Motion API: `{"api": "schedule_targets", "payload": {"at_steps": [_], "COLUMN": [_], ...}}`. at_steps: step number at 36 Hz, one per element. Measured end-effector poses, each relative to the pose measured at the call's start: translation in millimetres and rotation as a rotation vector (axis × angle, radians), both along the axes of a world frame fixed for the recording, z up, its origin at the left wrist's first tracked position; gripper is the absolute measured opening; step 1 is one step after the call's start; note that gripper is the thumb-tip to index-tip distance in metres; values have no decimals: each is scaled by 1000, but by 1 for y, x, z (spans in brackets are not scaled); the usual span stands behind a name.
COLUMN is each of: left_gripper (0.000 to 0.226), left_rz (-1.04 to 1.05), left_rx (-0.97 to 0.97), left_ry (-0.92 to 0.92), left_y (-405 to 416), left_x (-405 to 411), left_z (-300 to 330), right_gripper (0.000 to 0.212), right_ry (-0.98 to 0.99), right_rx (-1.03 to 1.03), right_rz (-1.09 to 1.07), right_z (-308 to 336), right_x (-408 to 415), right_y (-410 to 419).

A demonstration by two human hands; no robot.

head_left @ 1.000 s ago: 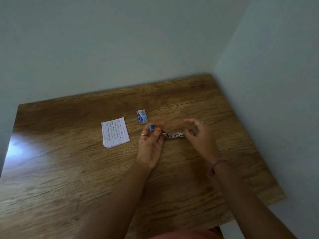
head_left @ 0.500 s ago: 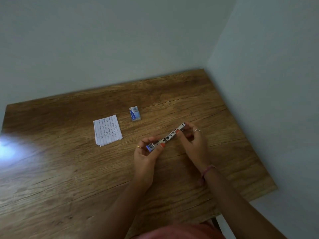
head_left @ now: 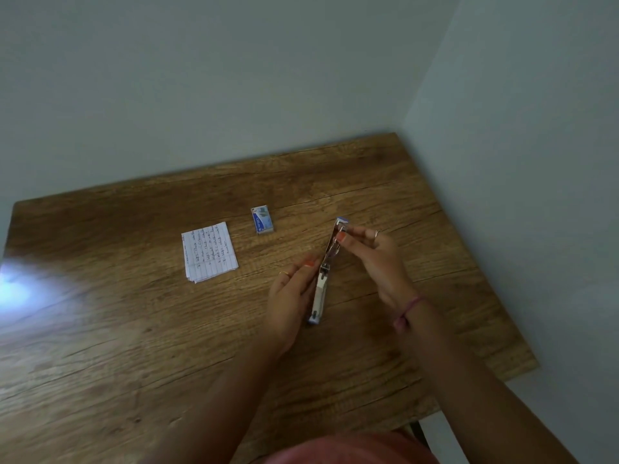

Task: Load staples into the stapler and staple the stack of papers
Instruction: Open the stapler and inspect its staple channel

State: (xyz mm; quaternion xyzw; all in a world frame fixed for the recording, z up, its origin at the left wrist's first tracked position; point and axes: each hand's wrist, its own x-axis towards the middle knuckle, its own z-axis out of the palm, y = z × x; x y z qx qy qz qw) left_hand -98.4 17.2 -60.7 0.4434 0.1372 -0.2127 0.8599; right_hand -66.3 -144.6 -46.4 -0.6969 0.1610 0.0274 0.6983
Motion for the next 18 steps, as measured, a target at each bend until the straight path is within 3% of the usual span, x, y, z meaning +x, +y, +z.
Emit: {"api": "schedule_targets", "payload": {"at_steps": [6,13,18], "left_gripper": [28,22,21], "left_rz": [-119,-50,-38], "left_rx": [-38,-156,-162], "left_ry": [37,110,118], "left_y": [-3,-8,-8], "left_x": [18,27,29], "left_z": [4,1,-1], "right_gripper": [15,8,20], "right_ry": [5,96,214], "right_rx": [52,123,228], "right_rz": [6,4,-44], "right_z": [18,22,23], "right_x": [10,13,17], "right_y": [7,25,31]}}
